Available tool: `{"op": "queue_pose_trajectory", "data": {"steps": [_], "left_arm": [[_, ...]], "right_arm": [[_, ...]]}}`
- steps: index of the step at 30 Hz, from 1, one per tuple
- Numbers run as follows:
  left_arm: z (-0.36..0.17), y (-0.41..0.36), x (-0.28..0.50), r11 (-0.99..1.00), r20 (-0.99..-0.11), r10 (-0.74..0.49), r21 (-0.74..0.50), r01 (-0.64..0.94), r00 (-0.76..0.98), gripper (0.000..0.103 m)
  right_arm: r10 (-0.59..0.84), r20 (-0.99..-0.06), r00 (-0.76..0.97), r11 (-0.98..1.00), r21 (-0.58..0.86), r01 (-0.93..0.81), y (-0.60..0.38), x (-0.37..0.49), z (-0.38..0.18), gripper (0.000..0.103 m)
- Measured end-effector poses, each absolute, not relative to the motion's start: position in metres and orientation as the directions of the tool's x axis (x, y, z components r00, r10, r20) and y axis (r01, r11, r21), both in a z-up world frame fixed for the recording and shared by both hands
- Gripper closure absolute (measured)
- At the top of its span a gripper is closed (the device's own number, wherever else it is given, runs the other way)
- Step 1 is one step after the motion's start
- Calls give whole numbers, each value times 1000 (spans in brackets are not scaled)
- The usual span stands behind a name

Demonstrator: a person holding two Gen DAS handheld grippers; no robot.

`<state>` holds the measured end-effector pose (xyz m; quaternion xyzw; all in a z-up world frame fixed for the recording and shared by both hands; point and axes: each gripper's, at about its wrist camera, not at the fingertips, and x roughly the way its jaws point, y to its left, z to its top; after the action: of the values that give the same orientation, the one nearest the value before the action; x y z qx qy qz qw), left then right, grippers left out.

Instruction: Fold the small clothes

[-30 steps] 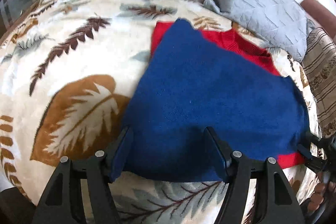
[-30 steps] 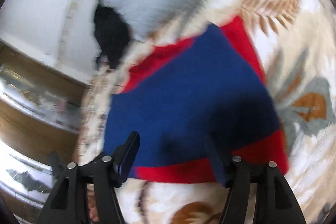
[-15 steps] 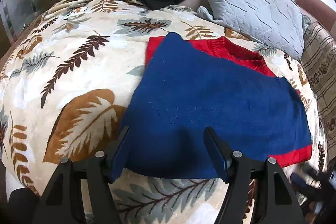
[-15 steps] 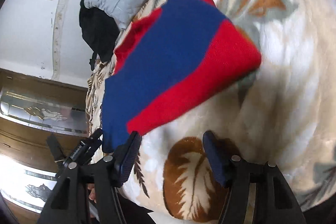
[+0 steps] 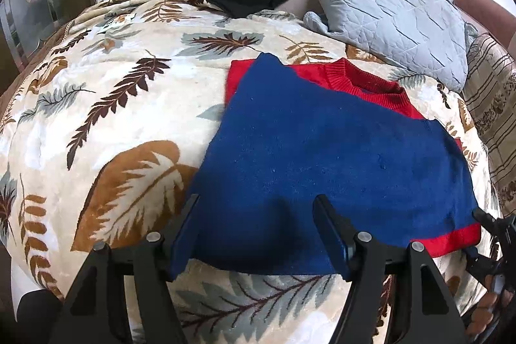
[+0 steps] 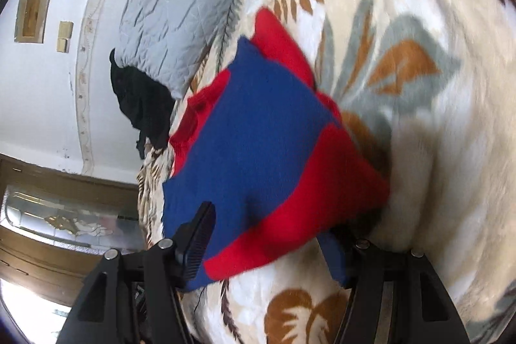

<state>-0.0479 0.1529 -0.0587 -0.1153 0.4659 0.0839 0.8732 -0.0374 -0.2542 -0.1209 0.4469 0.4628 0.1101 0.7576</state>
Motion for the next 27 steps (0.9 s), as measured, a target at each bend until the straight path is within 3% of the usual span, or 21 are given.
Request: {"op": "queue_pose_trajectory", "data": {"steps": [13, 15, 16, 18, 21, 22, 23, 27], "left_arm": [[-58, 126, -28, 975, -829, 32, -98, -202, 559, 33], [-59, 119, -24, 979, -831, 36, -83, -188, 554, 33], [-59, 115, -21, 980, -831, 41, -73, -183, 554, 33], [-61, 111, -17, 982, -836, 48, -60, -179, 547, 33], [-64, 107, -14, 983, -844, 48, -55, -174, 535, 33], [-65, 105, -14, 984, -843, 50, -49, -170, 535, 33], [-65, 105, -14, 985, -843, 52, -46, -168, 536, 33], [-67, 106, -12, 985, -846, 55, -42, -169, 530, 33]], "right_arm": [[543, -639, 545, 652, 730, 207, -251, -13, -118, 36], [529, -654, 541, 688, 704, 179, -246, -13, -112, 49], [516, -665, 539, 708, 686, 168, -243, -14, -109, 62], [495, -676, 546, 733, 662, 156, -240, -14, -103, 63], [518, -665, 538, 703, 689, 176, -244, -9, -113, 61], [537, -650, 538, 679, 711, 181, -247, -9, -117, 57], [553, -632, 543, 661, 729, 176, -248, -8, -118, 44], [557, -606, 568, 672, 731, 121, -241, -7, -108, 36]]}}
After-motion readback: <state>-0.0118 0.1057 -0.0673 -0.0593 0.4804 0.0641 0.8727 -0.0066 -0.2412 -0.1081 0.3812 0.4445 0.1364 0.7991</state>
